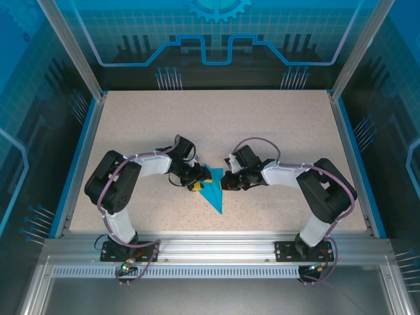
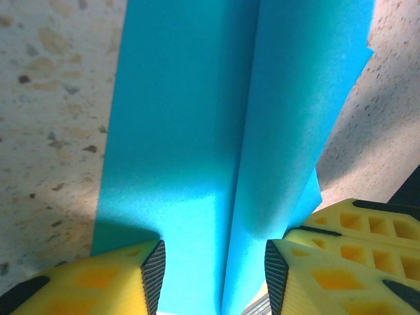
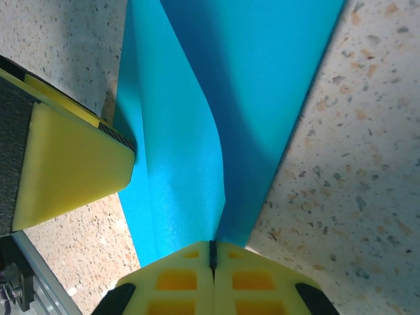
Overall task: Fold a paper plane with a square sheet of paper (fold left side to right side)
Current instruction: Fourth fold the wing at the center of the table.
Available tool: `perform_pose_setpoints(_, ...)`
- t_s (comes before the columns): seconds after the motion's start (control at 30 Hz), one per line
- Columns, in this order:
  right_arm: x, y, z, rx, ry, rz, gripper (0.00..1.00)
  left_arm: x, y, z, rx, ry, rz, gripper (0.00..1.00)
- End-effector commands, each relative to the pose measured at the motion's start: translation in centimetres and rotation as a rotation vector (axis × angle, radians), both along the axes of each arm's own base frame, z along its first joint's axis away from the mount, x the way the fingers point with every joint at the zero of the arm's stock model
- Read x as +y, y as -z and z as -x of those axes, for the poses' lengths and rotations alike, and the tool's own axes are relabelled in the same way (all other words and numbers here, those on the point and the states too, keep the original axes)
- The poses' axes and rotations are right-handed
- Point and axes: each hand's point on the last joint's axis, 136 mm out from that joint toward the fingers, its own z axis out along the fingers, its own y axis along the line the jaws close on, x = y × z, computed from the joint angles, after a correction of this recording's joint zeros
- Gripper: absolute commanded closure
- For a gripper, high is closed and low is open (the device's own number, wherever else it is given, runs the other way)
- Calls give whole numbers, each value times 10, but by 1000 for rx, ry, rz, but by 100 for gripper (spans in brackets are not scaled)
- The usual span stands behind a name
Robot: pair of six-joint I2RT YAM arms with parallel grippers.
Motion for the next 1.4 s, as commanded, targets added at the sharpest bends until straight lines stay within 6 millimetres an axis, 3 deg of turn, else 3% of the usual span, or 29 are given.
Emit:
perform_pose_setpoints(0.0, 0, 6, 3, 9, -20, 34, 100, 5, 16, 10, 35, 18, -49, 51)
perform_pose_setpoints(0.5, -1, 22, 7, 45, -33, 79, 100, 3, 11, 8, 20, 29, -41, 51)
perform_pose_setpoints(0.87, -9, 35, 19, 85, -47, 144, 100, 5, -46, -12, -125, 67, -38, 46)
perform_pose_setpoints(1.0, -9, 37, 20, 89, -53, 161, 100, -13, -56, -17, -128, 101, 48, 61)
perform_pose_setpoints(1.13, -9, 37, 21, 89, -58, 170, 100, -30, -50, -17, -103, 149, 82, 76)
perform_pose_setpoints(1.37, -11, 38, 23, 93, -65, 185, 100, -40, -34, -22, -74, 161, 86, 87)
